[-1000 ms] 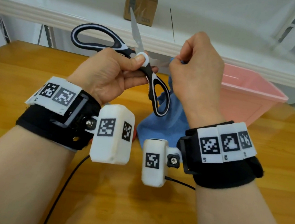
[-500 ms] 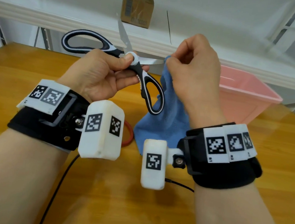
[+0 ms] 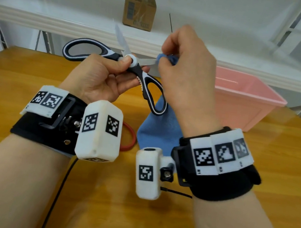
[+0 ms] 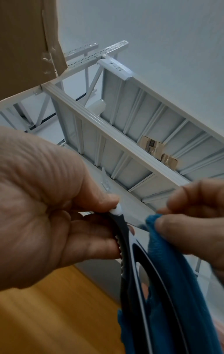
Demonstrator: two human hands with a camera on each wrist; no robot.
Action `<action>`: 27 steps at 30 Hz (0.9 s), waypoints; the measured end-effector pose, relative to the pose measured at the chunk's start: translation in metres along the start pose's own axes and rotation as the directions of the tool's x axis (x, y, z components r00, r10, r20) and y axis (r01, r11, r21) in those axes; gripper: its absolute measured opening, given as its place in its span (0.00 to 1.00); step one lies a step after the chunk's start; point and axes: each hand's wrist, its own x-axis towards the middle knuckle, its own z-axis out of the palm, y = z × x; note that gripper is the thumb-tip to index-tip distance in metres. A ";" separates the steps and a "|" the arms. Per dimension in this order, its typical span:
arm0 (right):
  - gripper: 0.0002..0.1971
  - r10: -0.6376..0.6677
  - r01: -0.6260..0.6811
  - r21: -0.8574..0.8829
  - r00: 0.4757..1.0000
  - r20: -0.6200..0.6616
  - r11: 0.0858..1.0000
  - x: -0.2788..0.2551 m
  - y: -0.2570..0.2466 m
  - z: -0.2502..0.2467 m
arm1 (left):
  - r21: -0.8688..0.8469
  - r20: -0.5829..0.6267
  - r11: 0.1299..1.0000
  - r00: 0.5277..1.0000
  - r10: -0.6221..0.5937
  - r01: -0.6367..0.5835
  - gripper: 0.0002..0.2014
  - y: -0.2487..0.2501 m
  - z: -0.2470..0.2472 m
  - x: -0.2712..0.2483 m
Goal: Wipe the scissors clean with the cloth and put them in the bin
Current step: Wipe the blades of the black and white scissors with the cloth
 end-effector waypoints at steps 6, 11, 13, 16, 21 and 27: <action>0.11 -0.025 0.034 -0.095 0.996 0.087 0.995 -0.005 0.000 0.012 | 0.092 0.027 0.995 0.999 0.039 -0.041 0.06 -0.003 0.007 -0.003; 0.08 0.150 -0.146 -0.118 0.988 0.029 0.982 0.002 0.024 -0.005 | 0.118 0.033 0.992 0.999 0.034 -0.038 0.04 -0.003 0.010 -0.004; 0.07 0.140 -0.137 -0.102 0.990 0.026 0.985 0.001 0.019 -0.004 | 0.122 0.043 0.992 0.999 0.031 -0.036 0.04 -0.003 0.010 -0.003; 0.06 0.106 -0.106 -0.018 0.993 0.055 0.994 -0.002 0.007 0.004 | 0.154 0.052 0.987 0.997 0.049 -0.056 0.05 -0.002 0.009 -0.004; 0.08 0.152 -0.146 -0.108 0.987 0.049 0.983 0.000 0.018 0.000 | 0.106 0.008 0.994 1.000 0.019 -0.020 0.05 -0.004 0.009 -0.005; 0.09 0.217 -0.215 -0.037 0.973 0.072 0.976 0.004 0.024 -0.007 | 0.055 -0.042 0.998 0.999 -0.031 0.034 0.05 0.000 0.001 -0.005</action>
